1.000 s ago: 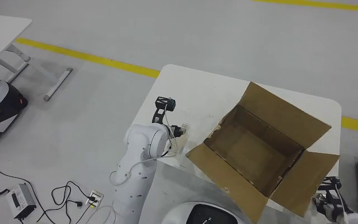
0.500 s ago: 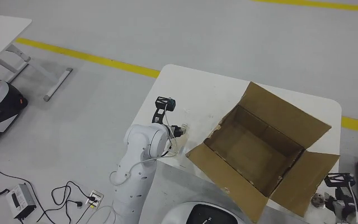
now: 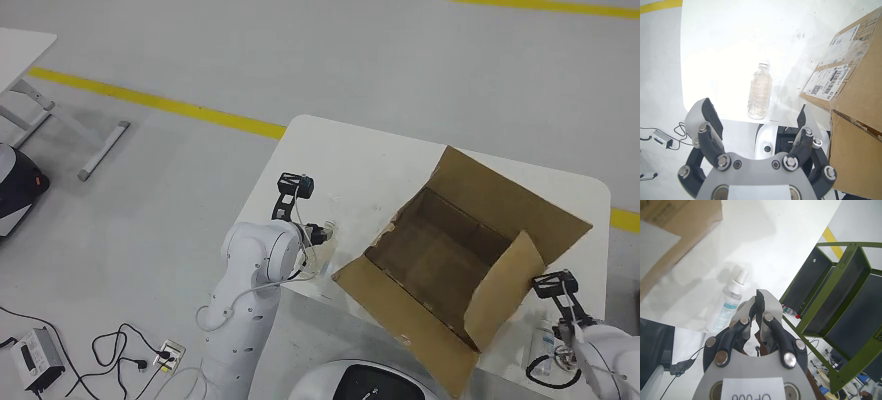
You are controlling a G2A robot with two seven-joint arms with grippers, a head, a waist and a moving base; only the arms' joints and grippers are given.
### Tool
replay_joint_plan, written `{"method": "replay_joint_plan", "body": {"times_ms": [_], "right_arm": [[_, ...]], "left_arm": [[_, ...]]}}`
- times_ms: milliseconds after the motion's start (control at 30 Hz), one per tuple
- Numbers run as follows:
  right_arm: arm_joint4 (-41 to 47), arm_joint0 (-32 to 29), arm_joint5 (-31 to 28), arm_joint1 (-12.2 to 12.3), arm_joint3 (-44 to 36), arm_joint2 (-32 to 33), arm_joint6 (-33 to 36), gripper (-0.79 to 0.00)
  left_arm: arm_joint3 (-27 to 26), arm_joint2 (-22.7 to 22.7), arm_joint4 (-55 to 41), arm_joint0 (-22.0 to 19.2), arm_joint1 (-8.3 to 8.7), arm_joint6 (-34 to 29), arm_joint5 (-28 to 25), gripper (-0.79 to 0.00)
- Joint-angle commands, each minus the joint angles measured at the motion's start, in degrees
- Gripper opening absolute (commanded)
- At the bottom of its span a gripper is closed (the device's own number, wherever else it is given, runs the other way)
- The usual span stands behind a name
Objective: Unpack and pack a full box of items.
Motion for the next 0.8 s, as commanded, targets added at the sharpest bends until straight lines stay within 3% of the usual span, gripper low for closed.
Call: {"method": "replay_joint_plan", "body": {"times_ms": [0,233,467,567,633,700,733,767], "right_arm": [[-0.83,2.35,0.04,-0.24,1.44,-1.66,0.71,-0.785],[-0.38,6.97,2.56,-1.04,4.75,-3.81,-1.97,-0.785],[1.57,9.44,1.42,-1.26,4.19,-3.12,-7.78,-0.785],[4.07,8.06,2.14,-1.25,1.29,-1.59,-8.95,-0.785],[7.53,5.73,2.74,-1.18,-2.52,0.47,-10.35,-0.683],[10.28,2.24,3.05,-1.00,-7.29,2.98,-12.47,-0.696],[11.34,0.17,3.15,-0.90,-9.77,4.35,-13.77,-0.785],[12.95,-2.15,2.99,-0.82,-11.82,5.58,-14.82,-0.785]], "left_arm": [[0.00,0.00,0.00,0.00,0.00,0.00,0.00,0.000],[0.00,0.00,0.00,0.00,0.00,0.00,0.00,0.000],[0.00,0.00,0.00,0.00,0.00,0.00,0.00,0.000],[0.00,0.00,0.00,0.00,0.00,0.00,0.00,0.000],[0.00,0.00,0.00,0.00,0.00,0.00,0.00,0.000],[0.00,0.00,0.00,0.00,0.00,0.00,0.00,0.000],[0.00,0.00,0.00,0.00,0.00,0.00,0.00,0.000],[0.00,0.00,0.00,0.00,0.00,0.00,0.00,0.000]]}}
